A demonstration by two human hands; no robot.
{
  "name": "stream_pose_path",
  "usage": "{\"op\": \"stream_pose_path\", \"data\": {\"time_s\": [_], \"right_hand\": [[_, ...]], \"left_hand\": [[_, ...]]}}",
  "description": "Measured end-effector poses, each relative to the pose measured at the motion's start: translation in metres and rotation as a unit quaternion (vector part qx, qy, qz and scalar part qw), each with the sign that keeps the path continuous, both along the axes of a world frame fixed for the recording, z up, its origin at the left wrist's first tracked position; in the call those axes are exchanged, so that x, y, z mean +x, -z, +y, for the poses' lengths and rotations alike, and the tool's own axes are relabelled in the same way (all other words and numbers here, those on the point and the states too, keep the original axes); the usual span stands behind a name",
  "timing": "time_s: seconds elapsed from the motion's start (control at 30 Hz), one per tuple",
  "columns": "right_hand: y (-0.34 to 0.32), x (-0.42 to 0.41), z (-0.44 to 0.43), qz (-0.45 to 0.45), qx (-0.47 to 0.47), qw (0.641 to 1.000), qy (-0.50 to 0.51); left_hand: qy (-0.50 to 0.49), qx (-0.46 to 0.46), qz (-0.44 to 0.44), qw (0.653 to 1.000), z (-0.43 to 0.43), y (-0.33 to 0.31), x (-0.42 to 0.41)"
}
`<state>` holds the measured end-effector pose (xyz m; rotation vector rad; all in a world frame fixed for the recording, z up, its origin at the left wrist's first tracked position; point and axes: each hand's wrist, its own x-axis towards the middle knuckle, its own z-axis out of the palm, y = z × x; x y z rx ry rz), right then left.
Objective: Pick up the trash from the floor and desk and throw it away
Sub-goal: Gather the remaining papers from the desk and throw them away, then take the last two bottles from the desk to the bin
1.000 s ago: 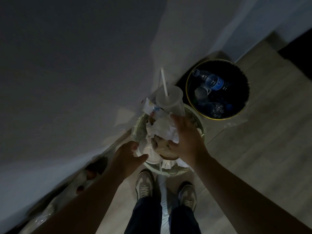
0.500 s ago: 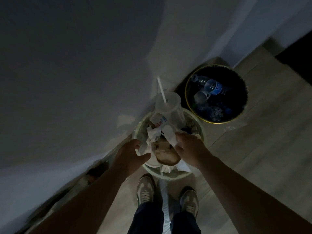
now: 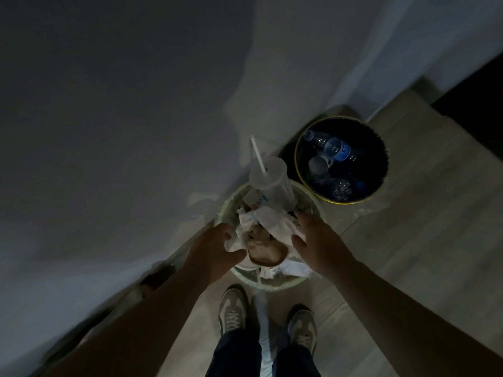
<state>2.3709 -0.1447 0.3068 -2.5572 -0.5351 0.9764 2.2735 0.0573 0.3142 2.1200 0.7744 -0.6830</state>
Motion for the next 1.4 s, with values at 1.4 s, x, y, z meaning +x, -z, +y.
{"op": "stream_pose_path", "data": {"time_s": [1.4], "right_hand": [[-0.913, 0.033, -0.149, -0.509, 0.254, 0.822, 0.028]], "left_hand": [[0.201, 0.226, -0.613, 0.73, -0.092, -0.902, 0.089]]}}
